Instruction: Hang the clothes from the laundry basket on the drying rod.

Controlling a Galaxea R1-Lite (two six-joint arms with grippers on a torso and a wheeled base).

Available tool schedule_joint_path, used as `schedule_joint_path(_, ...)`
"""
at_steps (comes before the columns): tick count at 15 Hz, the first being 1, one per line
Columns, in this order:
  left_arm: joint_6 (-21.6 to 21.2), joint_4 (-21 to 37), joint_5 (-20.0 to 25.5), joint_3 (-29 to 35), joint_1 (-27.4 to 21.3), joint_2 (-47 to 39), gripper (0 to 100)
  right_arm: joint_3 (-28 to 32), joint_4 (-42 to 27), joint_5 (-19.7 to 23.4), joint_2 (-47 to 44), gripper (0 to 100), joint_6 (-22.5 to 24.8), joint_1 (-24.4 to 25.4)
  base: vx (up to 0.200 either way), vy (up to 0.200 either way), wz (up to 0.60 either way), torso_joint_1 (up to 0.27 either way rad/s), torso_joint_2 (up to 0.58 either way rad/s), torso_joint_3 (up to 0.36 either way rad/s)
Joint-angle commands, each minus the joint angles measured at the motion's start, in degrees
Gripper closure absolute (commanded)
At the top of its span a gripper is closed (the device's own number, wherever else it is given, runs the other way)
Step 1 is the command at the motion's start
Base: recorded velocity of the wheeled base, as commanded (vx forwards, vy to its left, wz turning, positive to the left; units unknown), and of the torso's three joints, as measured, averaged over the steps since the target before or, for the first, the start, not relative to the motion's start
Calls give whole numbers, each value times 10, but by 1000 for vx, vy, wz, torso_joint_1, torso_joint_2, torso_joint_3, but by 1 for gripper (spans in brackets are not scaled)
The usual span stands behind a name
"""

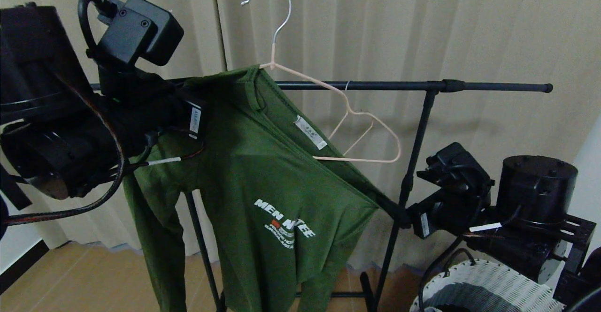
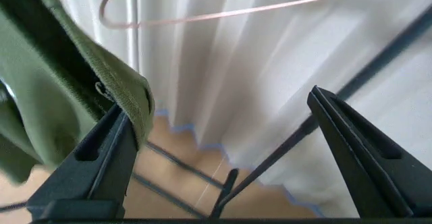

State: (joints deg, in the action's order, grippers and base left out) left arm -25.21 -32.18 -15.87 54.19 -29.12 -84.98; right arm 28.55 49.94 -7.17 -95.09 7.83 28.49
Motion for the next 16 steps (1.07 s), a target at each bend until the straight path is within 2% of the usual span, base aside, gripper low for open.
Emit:
schedule_joint_path(1,-21,-2,0,-40,14,19,100,13,0,0,13,0,2,-29,0,0,0,0,0,0)
schedule_joint_path(4,-48,-2,1,-86,40,33,100,43,0,0,12,0,3,-41,0,0,0,0,0,0)
schedule_joint_path(7,-56,-47,2,-131,46,27,100,85,-20,1,16,0,3,-41,0,0,0,0,0,0)
schedule_joint_path(9,-80,-67,0,-152,50,21,100,100,-46,6,36,0,3,-37,0,0,0,0,0,0)
schedule_joint_path(10,-95,-75,-1,-157,54,21,100,107,-71,7,54,0,3,-21,0,0,0,0,0,0)
schedule_joint_path(16,-85,-84,-26,-156,43,9,100,128,-154,8,104,0,3,93,0,0,0,0,0,0)
